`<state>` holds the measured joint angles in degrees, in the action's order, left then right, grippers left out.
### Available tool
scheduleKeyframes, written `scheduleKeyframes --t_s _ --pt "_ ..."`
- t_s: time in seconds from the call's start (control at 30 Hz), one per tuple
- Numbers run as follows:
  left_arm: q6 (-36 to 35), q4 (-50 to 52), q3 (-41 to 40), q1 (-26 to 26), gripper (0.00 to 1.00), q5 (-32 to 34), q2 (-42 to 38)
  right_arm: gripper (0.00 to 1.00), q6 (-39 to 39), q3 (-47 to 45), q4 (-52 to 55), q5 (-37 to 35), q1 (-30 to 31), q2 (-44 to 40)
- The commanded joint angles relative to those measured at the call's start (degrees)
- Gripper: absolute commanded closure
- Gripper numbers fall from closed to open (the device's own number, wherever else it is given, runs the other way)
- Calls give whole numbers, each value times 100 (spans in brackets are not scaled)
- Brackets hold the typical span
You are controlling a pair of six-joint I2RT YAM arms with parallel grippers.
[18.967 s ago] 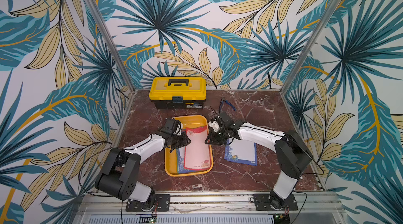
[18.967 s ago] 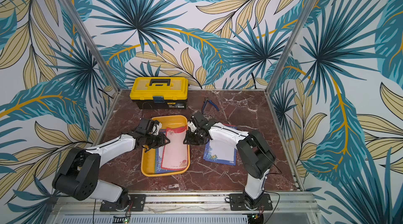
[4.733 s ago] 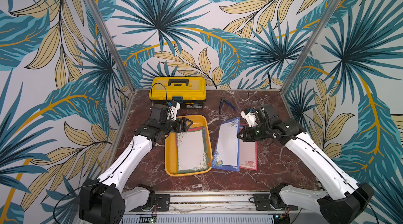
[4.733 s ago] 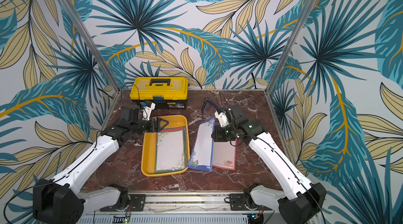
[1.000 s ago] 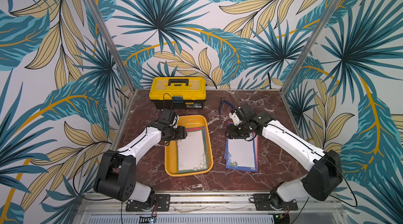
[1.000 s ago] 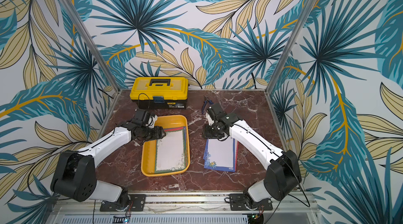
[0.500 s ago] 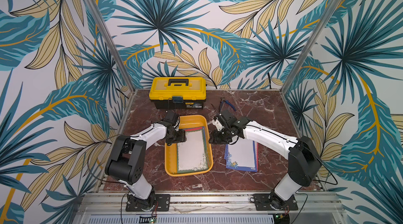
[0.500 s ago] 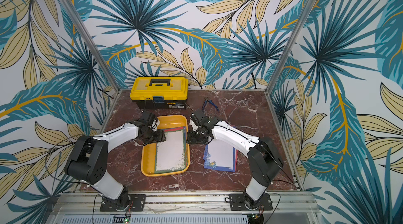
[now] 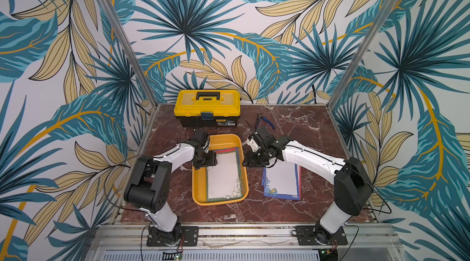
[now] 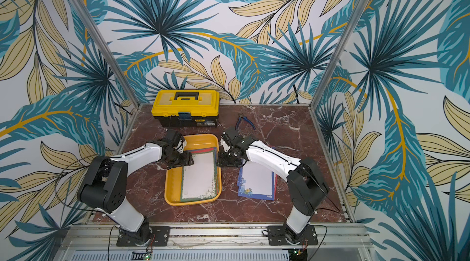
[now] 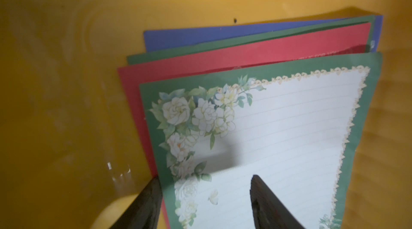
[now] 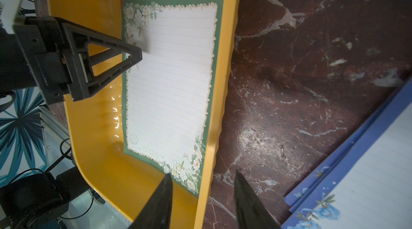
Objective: Take out the stationery paper from the storage box
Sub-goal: Pick up the stationery paper from the storage box.
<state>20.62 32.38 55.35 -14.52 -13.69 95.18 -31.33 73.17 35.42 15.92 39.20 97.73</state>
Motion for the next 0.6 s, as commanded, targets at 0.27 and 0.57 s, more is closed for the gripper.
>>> scheduleKeyframes --t_s 0.27,0.57 --pt "-23 -4 28 116 43 -576 -284 62 -210 5 -412 113 26 450" --pt "26 -22 30 117 49 -1116 -256 64 -283 23 -628 189 21 667"
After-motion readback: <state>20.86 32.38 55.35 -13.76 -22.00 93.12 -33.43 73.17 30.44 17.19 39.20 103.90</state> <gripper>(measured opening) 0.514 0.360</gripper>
